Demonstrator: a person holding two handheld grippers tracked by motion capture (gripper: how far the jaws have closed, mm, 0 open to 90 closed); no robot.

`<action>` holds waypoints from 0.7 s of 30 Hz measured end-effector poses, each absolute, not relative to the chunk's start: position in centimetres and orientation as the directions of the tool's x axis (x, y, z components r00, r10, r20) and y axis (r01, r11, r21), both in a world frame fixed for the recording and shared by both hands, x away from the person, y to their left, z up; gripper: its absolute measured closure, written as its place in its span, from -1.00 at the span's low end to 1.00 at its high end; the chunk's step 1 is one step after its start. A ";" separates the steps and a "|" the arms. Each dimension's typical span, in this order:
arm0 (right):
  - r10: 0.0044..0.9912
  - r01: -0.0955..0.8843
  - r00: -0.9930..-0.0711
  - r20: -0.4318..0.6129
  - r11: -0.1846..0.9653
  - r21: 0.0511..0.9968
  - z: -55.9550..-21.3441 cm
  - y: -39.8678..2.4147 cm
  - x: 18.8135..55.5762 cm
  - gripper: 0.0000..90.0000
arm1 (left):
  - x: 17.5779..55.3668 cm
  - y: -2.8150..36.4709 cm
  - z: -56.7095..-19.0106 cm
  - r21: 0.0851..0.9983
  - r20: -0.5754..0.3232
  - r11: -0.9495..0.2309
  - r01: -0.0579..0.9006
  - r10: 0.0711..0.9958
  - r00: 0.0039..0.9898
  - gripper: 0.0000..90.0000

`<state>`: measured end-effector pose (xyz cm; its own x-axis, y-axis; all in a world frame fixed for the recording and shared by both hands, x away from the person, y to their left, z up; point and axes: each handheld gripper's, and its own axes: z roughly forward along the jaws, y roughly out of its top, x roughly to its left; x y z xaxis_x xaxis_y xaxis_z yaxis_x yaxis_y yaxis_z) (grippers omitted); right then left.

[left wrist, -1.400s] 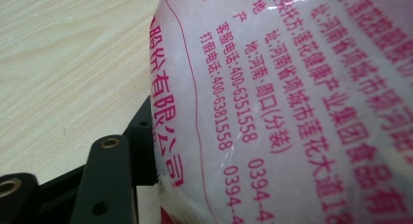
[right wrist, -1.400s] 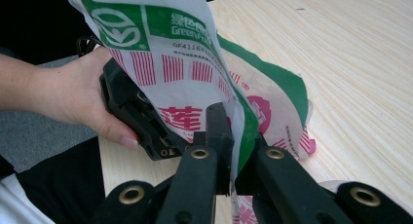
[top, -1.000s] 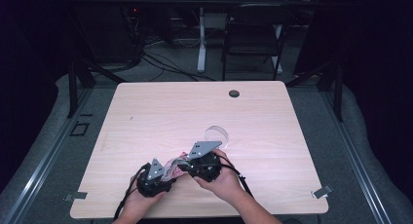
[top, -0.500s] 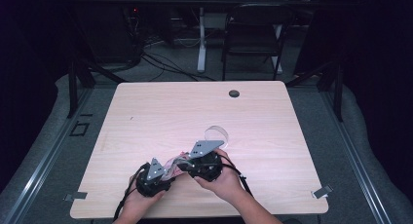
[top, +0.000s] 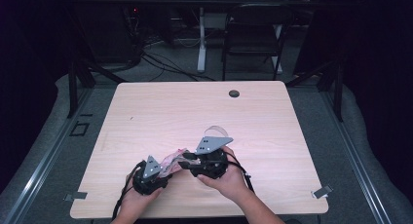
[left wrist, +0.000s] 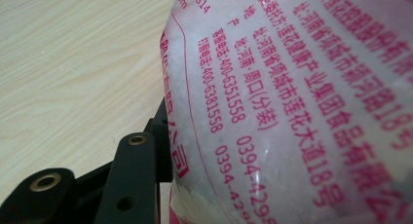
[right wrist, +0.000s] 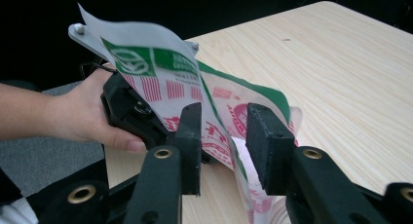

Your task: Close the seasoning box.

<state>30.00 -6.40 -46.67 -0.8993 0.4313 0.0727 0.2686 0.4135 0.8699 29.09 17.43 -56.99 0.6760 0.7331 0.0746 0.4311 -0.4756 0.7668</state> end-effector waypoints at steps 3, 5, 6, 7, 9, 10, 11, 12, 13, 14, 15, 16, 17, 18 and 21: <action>0.433 0.268 -0.898 0.074 0.405 0.874 -46.5 -6.7 30.0 0.44 | 29.2 17.6 -56.9 0.770 0.075 -0.468 0.433 0.741 0.668 0.26; 0.438 0.266 -0.896 0.071 0.402 0.876 -46.4 -6.8 30.0 0.43 | 29.2 17.6 -56.8 0.770 0.077 -0.468 0.433 0.743 0.665 0.27; 0.439 0.268 -0.895 0.077 0.393 0.880 -46.3 -6.9 30.0 0.41 | 29.3 17.7 -56.8 0.771 0.078 -0.466 0.434 0.745 0.662 0.27; 0.446 0.266 -0.892 0.075 0.384 0.884 -46.2 -7.2 30.0 0.38 | 29.3 17.8 -56.7 0.774 0.076 -0.458 0.437 0.753 0.654 0.27; 0.454 0.265 -0.888 0.073 0.376 0.888 -46.0 -7.5 30.1 0.36 | 29.4 17.9 -56.6 0.775 0.078 -0.455 0.438 0.758 0.647 0.27; 0.457 0.267 -0.886 0.073 0.374 0.888 -46.0 -7.7 30.1 0.35 | 29.5 17.9 -56.5 0.778 0.081 -0.452 0.436 0.760 0.644 0.27; 0.463 0.269 -0.883 0.073 0.371 0.889 -46.0 -7.8 30.1 0.33 | 29.5 17.9 -56.5 0.778 0.081 -0.452 0.436 0.760 0.644 0.27; 0.463 0.269 -0.883 0.073 0.371 0.889 -46.0 -7.8 30.1 0.33 | 29.6 18.0 -56.4 0.779 0.078 -0.448 0.439 0.764 0.640 0.27; 0.472 0.273 -0.878 0.077 0.363 0.891 -46.0 -8.2 30.2 0.31 | 29.7 18.1 -56.3 0.785 0.083 -0.441 0.435 0.771 0.632 0.27; 0.472 0.273 -0.878 0.077 0.363 0.891 -46.0 -8.2 30.2 0.31 | 29.7 18.1 -56.3 0.785 0.083 -0.441 0.435 0.771 0.632 0.27; 0.477 0.275 -0.876 0.075 0.364 0.890 -46.0 -8.3 30.2 0.29 | 29.7 18.1 -56.2 0.785 0.088 -0.442 0.434 0.773 0.628 0.27; 0.483 0.275 -0.873 0.075 0.358 0.892 -46.0 -8.5 30.2 0.26 | 29.8 18.2 -56.1 0.787 0.088 -0.440 0.433 0.774 0.627 0.27; 0.483 0.275 -0.873 0.075 0.358 0.892 -46.0 -8.5 30.2 0.26 | 29.9 18.2 -56.0 0.791 0.090 -0.436 0.430 0.777 0.623 0.27; 0.486 0.266 -0.871 0.068 0.352 0.897 -46.1 -8.7 30.1 0.24 | 30.1 18.3 -55.7 0.796 0.092 -0.431 0.425 0.780 0.619 0.27; 0.490 0.260 -0.870 0.058 0.355 0.898 -46.1 -8.9 30.0 0.23 | 30.4 18.5 -55.6 0.802 0.088 -0.420 0.424 0.786 0.612 0.27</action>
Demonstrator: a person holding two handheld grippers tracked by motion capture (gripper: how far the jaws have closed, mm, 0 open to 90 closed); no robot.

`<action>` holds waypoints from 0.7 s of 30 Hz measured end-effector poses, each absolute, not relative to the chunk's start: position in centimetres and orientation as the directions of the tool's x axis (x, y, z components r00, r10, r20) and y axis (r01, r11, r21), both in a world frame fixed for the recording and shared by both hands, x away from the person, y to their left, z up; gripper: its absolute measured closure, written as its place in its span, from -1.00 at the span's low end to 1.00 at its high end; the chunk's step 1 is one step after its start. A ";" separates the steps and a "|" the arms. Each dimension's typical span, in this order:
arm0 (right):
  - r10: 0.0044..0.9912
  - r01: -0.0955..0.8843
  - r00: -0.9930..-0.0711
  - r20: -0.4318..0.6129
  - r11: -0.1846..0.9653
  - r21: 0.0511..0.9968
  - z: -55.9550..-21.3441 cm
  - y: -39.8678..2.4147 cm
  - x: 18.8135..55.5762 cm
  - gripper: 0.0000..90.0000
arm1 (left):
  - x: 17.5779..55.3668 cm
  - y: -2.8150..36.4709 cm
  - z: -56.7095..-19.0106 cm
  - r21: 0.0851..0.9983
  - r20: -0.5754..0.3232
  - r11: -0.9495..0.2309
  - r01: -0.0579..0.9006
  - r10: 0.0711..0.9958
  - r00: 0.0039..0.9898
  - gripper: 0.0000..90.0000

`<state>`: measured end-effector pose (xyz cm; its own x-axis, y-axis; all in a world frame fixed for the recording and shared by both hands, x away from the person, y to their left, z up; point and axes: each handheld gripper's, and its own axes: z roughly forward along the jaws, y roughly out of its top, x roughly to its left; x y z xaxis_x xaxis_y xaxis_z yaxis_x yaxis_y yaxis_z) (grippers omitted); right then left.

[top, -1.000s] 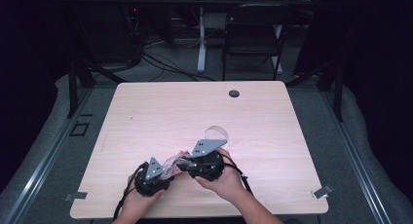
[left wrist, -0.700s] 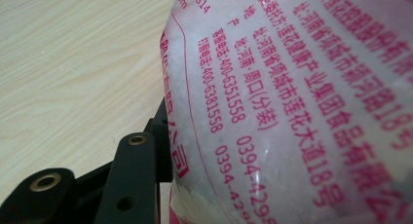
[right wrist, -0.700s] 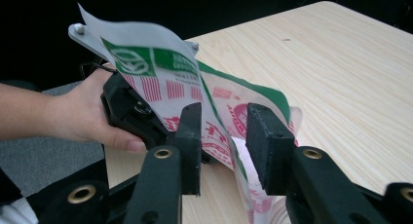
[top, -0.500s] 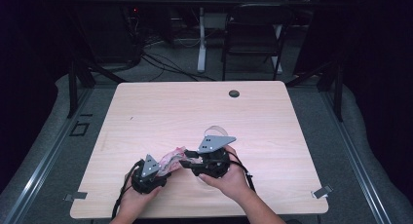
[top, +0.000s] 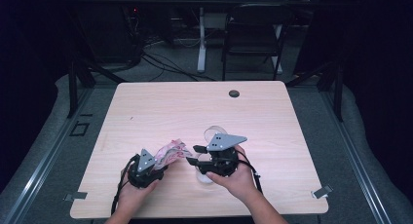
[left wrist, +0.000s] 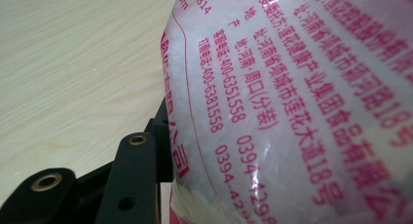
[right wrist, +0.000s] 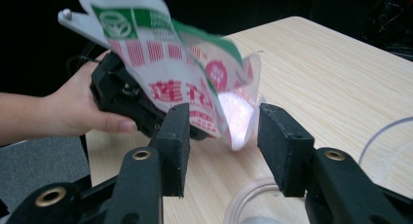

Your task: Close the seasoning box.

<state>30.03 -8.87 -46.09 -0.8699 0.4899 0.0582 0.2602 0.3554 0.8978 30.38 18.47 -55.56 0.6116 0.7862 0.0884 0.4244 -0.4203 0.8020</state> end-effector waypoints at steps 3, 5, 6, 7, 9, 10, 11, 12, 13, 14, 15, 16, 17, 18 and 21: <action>0.502 0.265 -0.863 0.057 0.353 0.897 -46.3 -9.4 29.9 0.23 | 30.9 18.6 -55.3 0.806 0.103 -0.419 0.418 0.795 0.598 0.27; 0.507 0.268 -0.860 0.055 0.356 0.895 -46.3 -9.5 29.8 0.23 | 31.0 18.6 -55.2 0.807 0.110 -0.422 0.414 0.796 0.596 0.27; 0.512 0.270 -0.857 0.053 0.359 0.893 -46.5 -9.7 29.7 0.23 | 31.1 18.5 -55.1 0.811 0.109 -0.416 0.411 0.798 0.593 0.27; 0.512 0.270 -0.857 0.053 0.359 0.893 -46.5 -9.7 29.7 0.23 | 31.2 18.5 -54.9 0.811 0.117 -0.422 0.404 0.795 0.596 0.27; 0.525 0.274 -0.850 0.050 0.359 0.892 -46.6 -10.1 29.5 0.23 | 31.4 18.2 -54.6 0.817 0.132 -0.427 0.388 0.793 0.595 0.27; 0.527 0.276 -0.848 0.051 0.357 0.893 -46.6 -10.2 29.4 0.23 | 31.5 18.1 -54.5 0.821 0.136 -0.426 0.381 0.793 0.594 0.27; 0.527 0.276 -0.848 0.051 0.357 0.893 -46.6 -10.2 29.4 0.23 | 31.5 18.1 -54.5 0.821 0.136 -0.426 0.381 0.793 0.594 0.27; 0.533 0.276 -0.845 0.048 0.357 0.892 -46.6 -10.5 29.3 0.23 | 31.6 18.0 -54.4 0.820 0.139 -0.430 0.378 0.790 0.597 0.27; 0.535 0.278 -0.843 0.049 0.356 0.892 -46.6 -10.6 29.3 0.23 | 31.7 17.8 -54.4 0.822 0.141 -0.429 0.374 0.790 0.597 0.27; 0.536 0.277 -0.843 0.047 0.358 0.892 -46.6 -10.7 29.2 0.23 | 31.8 17.7 -54.3 0.821 0.140 -0.430 0.374 0.789 0.599 0.27; 0.537 0.276 -0.842 0.043 0.362 0.890 -46.5 -10.8 29.2 0.23 | 32.0 17.6 -54.2 0.821 0.140 -0.432 0.372 0.785 0.603 0.27; 0.540 0.273 -0.841 0.036 0.367 0.889 -46.4 -10.8 29.1 0.23 | 32.2 17.3 -54.0 0.817 0.148 -0.446 0.367 0.776 0.613 0.27; 0.539 0.268 -0.842 0.027 0.374 0.888 -46.2 -10.9 29.2 0.23 | 32.4 17.1 -53.9 0.812 0.165 -0.460 0.359 0.771 0.615 0.27; 0.541 0.265 -0.841 0.024 0.373 0.889 -45.9 -11.0 29.2 0.23 | 32.6 16.9 -53.8 0.807 0.179 -0.474 0.353 0.765 0.618 0.27; 0.552 0.265 -0.834 0.028 0.356 0.896 -45.3 -11.5 29.6 0.21 | 33.4 16.2 -53.6 0.789 0.198 -0.505 0.349 0.748 0.634 0.27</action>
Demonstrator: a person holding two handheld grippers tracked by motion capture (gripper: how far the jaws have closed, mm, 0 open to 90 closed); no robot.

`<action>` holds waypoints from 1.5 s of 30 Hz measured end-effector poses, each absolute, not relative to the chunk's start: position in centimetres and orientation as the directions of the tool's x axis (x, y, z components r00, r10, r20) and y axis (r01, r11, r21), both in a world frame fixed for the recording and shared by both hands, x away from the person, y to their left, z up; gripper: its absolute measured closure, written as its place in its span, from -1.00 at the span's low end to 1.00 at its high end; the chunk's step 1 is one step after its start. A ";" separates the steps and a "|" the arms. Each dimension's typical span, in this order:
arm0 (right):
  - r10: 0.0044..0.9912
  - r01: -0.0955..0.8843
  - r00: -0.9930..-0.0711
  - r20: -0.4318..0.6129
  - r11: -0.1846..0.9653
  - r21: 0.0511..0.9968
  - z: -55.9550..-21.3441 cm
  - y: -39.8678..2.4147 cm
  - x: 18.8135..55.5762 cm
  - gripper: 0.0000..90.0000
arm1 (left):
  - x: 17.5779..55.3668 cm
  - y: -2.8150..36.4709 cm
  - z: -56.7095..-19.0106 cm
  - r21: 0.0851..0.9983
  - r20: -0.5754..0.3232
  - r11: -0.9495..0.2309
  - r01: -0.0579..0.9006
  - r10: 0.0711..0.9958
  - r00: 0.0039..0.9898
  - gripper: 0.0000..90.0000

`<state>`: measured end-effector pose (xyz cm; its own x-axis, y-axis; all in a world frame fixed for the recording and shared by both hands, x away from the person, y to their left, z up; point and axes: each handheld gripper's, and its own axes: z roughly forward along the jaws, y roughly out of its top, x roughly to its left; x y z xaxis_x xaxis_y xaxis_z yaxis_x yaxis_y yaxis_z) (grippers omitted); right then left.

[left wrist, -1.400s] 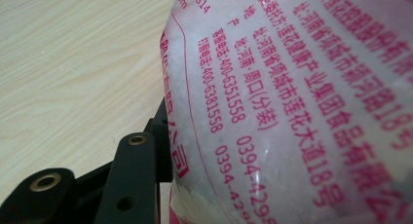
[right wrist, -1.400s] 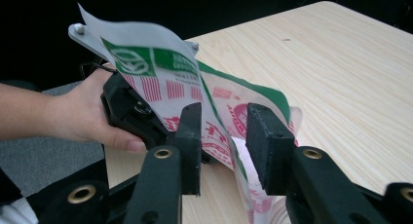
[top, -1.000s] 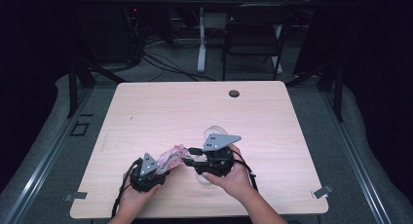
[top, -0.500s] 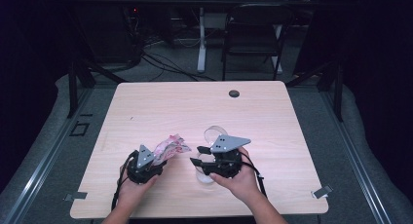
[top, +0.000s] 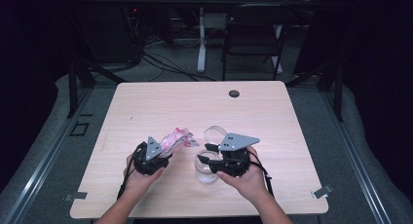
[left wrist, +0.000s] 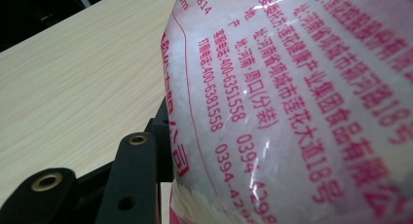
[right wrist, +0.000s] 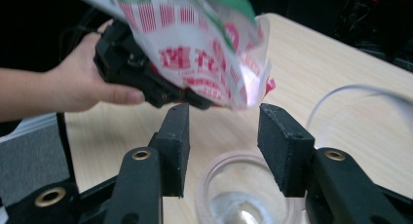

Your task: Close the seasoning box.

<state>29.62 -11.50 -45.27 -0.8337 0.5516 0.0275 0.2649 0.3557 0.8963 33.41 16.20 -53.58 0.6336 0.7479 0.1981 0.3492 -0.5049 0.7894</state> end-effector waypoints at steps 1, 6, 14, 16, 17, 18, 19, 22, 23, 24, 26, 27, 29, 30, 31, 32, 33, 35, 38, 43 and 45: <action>0.563 0.259 -0.826 0.020 0.348 0.901 -45.1 -11.7 30.0 0.19 | 33.7 15.9 -53.6 0.786 0.207 -0.514 0.345 0.744 0.636 0.27; 0.586 0.268 -0.810 0.012 0.352 0.897 -44.6 -12.0 31.7 0.12 | 34.5 14.7 -53.5 0.767 0.229 -0.547 0.334 0.721 0.654 0.27; 0.563 0.223 -0.826 -0.040 0.391 0.893 -44.1 -12.4 32.1 0.03 | 34.8 13.5 -53.1 0.765 0.275 -0.568 0.305 0.715 0.642 0.27; 0.562 0.217 -0.825 -0.057 0.409 0.886 -44.1 -12.5 31.9 0.03 | 34.6 13.4 -53.1 0.770 0.278 -0.563 0.300 0.720 0.636 0.27; 0.562 0.207 -0.824 -0.072 0.416 0.885 -44.1 -12.5 31.7 0.04 | 34.4 13.5 -53.1 0.775 0.278 -0.558 0.296 0.723 0.633 0.27; 0.561 0.195 -0.824 -0.081 0.415 0.889 -44.0 -12.5 31.5 0.04 | 34.3 13.6 -53.1 0.777 0.277 -0.556 0.295 0.723 0.633 0.27; 0.554 0.187 -0.828 -0.084 0.415 0.890 -44.0 -12.5 31.3 0.05 | 34.1 13.7 -53.1 0.776 0.280 -0.558 0.293 0.722 0.633 0.27; 0.551 0.161 -0.827 -0.110 0.420 0.893 -44.0 -12.4 30.8 0.07 | 33.7 13.7 -53.3 0.773 0.292 -0.567 0.285 0.716 0.635 0.27; 0.548 0.153 -0.828 -0.116 0.421 0.894 -43.9 -12.4 30.7 0.07 | 33.5 13.7 -53.3 0.767 0.300 -0.577 0.282 0.711 0.636 0.27; 0.546 0.145 -0.829 -0.122 0.420 0.896 -43.9 -12.3 30.5 0.07 | 33.3 13.7 -53.3 0.761 0.311 -0.588 0.274 0.702 0.640 0.27; 0.540 0.127 -0.831 -0.134 0.419 0.899 -43.9 -12.2 30.2 0.08 | 33.0 13.7 -53.3 0.759 0.324 -0.595 0.263 0.696 0.641 0.27; 0.535 0.120 -0.833 -0.138 0.419 0.900 -43.8 -12.1 30.1 0.08 | 32.9 13.7 -53.3 0.756 0.331 -0.602 0.258 0.691 0.643 0.27; 0.524 0.102 -0.838 -0.150 0.421 0.902 -43.7 -11.9 29.9 0.07 | 32.7 13.7 -53.2 0.759 0.329 -0.600 0.252 0.688 0.646 0.27; 0.516 0.093 -0.843 -0.151 0.417 0.904 -43.7 -11.7 29.8 0.07 | 32.7 13.7 -53.2 0.755 0.336 -0.606 0.248 0.684 0.648 0.27; 0.509 0.087 -0.846 -0.156 0.422 0.902 -43.7 -11.6 29.8 0.07 | 32.6 13.6 -53.2 0.759 0.331 -0.601 0.248 0.686 0.648 0.27; 0.506 0.085 -0.848 -0.156 0.420 0.904 -43.7 -11.5 29.7 0.07 | 32.6 13.6 -53.3 0.759 0.329 -0.602 0.250 0.685 0.650 0.27; 0.501 0.081 -0.850 -0.161 0.427 0.900 -43.7 -11.4 29.7 0.07 | 32.6 13.6 -53.3 0.754 0.332 -0.608 0.248 0.679 0.655 0.27; 0.501 0.077 -0.849 -0.170 0.434 0.897 -43.8 -11.3 29.8 0.07 | 32.6 13.6 -53.4 0.754 0.331 -0.609 0.246 0.676 0.658 0.27; 0.498 0.074 -0.850 -0.170 0.434 0.898 -43.8 -11.3 29.8 0.06 | 32.5 13.5 -53.5 0.749 0.332 -0.615 0.248 0.671 0.663 0.27; 0.482 0.065 -0.859 -0.174 0.439 0.896 -43.8 -11.0 29.8 0.05 | 32.4 13.4 -53.5 0.746 0.335 -0.621 0.241 0.663 0.669 0.27; 0.472 0.066 -0.864 -0.175 0.450 0.891 -44.0 -10.8 29.8 0.08 | 32.3 13.4 -53.5 0.745 0.335 -0.622 0.242 0.662 0.671 0.27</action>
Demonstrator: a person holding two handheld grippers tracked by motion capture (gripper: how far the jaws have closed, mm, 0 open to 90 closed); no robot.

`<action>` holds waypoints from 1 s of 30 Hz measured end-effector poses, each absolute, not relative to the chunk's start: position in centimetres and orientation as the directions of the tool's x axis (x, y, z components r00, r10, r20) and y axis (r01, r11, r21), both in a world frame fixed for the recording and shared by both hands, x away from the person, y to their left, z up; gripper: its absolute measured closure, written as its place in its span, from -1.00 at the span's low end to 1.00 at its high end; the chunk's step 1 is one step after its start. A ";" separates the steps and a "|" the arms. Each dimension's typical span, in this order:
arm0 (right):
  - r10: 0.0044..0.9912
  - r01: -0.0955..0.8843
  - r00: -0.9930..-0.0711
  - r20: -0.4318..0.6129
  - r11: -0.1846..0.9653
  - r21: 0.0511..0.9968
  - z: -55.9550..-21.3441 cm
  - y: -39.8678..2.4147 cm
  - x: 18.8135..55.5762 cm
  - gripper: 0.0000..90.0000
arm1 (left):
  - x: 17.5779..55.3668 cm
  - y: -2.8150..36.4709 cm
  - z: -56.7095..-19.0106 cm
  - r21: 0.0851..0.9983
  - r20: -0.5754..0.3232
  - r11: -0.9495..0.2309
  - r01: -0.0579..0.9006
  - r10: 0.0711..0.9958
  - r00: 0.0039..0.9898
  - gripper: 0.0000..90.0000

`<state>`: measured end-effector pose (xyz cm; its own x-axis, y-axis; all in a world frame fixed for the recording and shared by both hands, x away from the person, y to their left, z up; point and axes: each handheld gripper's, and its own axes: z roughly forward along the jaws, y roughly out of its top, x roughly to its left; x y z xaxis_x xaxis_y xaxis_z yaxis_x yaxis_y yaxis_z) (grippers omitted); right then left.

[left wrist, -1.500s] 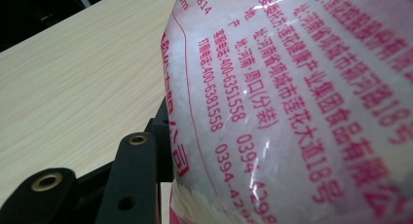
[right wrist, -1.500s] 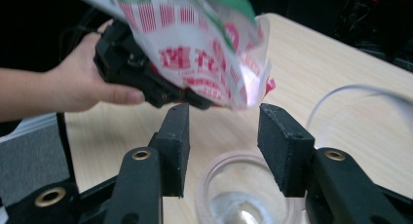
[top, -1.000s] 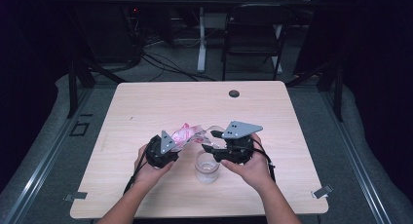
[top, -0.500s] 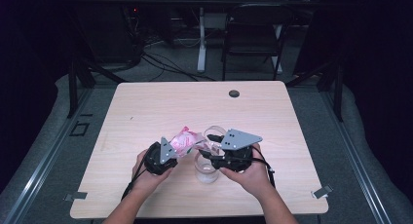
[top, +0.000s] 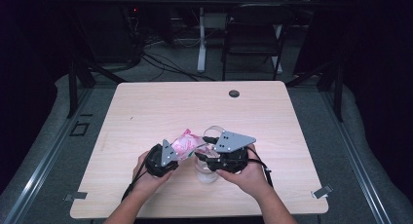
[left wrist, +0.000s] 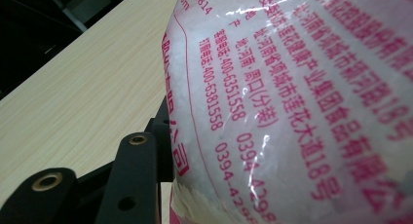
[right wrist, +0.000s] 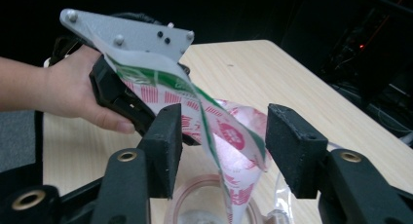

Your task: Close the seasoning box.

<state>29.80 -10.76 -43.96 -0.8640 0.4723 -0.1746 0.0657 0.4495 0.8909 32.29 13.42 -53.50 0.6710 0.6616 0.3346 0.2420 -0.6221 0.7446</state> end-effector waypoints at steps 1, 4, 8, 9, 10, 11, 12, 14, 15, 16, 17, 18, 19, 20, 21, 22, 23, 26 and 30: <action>0.469 0.068 -0.866 -0.172 0.452 0.889 -44.0 -10.7 29.8 0.09 | 32.3 13.4 -53.5 0.745 0.338 -0.623 0.239 0.661 0.670 0.27; 0.452 0.075 -0.877 -0.164 0.465 0.882 -44.4 -10.3 29.8 0.14 | 32.2 13.4 -53.5 0.745 0.337 -0.623 0.240 0.662 0.670 0.27; 0.441 0.087 -0.884 -0.155 0.481 0.872 -44.8 -9.9 29.8 0.28 | 32.2 13.4 -53.5 0.745 0.341 -0.623 0.237 0.662 0.667 0.27; 0.440 0.091 -0.885 -0.152 0.485 0.870 -44.8 -9.9 29.8 0.32 | 32.2 13.4 -53.6 0.745 0.342 -0.624 0.237 0.662 0.667 0.27; 0.437 0.095 -0.887 -0.149 0.488 0.868 -44.8 -9.8 29.8 0.36 | 32.2 13.4 -53.6 0.744 0.345 -0.625 0.236 0.662 0.666 0.27; 0.437 0.096 -0.887 -0.151 0.492 0.865 -44.9 -9.8 29.8 0.39 | 32.2 13.4 -53.6 0.742 0.347 -0.628 0.236 0.660 0.666 0.27; 0.438 0.098 -0.887 -0.148 0.490 0.866 -44.9 -9.7 29.8 0.44 | 32.2 13.4 -53.6 0.742 0.349 -0.628 0.234 0.660 0.665 0.27; 0.439 0.097 -0.885 -0.153 0.495 0.863 -44.9 -9.7 29.8 0.50 | 32.2 13.3 -53.6 0.743 0.351 -0.628 0.232 0.660 0.664 0.27; 0.442 0.099 -0.884 -0.153 0.496 0.862 -44.9 -9.8 29.8 0.53 | 32.2 13.3 -53.6 0.743 0.351 -0.628 0.231 0.660 0.664 0.27; 0.442 0.101 -0.884 -0.151 0.497 0.862 -44.9 -9.8 29.8 0.56 | 32.2 13.3 -53.6 0.743 0.352 -0.628 0.231 0.660 0.664 0.27; 0.447 0.104 -0.882 -0.150 0.494 0.863 -44.9 -9.8 29.8 0.58 | 32.1 13.3 -53.6 0.742 0.354 -0.630 0.229 0.658 0.665 0.27; 0.450 0.106 -0.881 -0.148 0.492 0.864 -44.9 -9.8 29.9 0.60 | 32.1 13.3 -53.6 0.741 0.358 -0.632 0.227 0.658 0.662 0.27; 0.454 0.108 -0.879 -0.149 0.492 0.864 -45.0 -9.9 29.9 0.62 | 32.1 13.3 -53.6 0.740 0.359 -0.633 0.226 0.657 0.663 0.27; 0.455 0.111 -0.878 -0.146 0.491 0.864 -45.0 -9.9 29.9 0.64 | 32.1 13.2 -53.6 0.740 0.360 -0.633 0.225 0.657 0.663 0.27; 0.460 0.115 -0.876 -0.143 0.490 0.864 -45.1 -9.9 30.0 0.66 | 32.1 13.2 -53.6 0.739 0.362 -0.636 0.224 0.655 0.663 0.27; 0.461 0.117 -0.876 -0.145 0.494 0.862 -45.1 -9.9 30.0 0.67 | 32.1 13.2 -53.6 0.738 0.363 -0.636 0.224 0.655 0.663 0.27; 0.463 0.121 -0.875 -0.142 0.493 0.862 -45.1 -9.9 30.1 0.69 | 32.1 13.2 -53.6 0.738 0.363 -0.637 0.225 0.654 0.663 0.27; 0.463 0.127 -0.876 -0.137 0.494 0.860 -45.3 -9.9 30.2 0.77 | 32.1 13.2 -53.6 0.738 0.363 -0.637 0.225 0.654 0.664 0.27; 0.465 0.136 -0.877 -0.125 0.489 0.862 -45.3 -10.0 30.2 0.89 | 32.1 13.2 -53.6 0.736 0.369 -0.640 0.220 0.652 0.662 0.27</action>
<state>30.21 -10.00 -45.28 -0.8765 0.4647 -0.1254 0.1357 0.4886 0.8619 32.06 13.20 -53.58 0.6621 0.6523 0.3689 0.2204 -0.6400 0.7361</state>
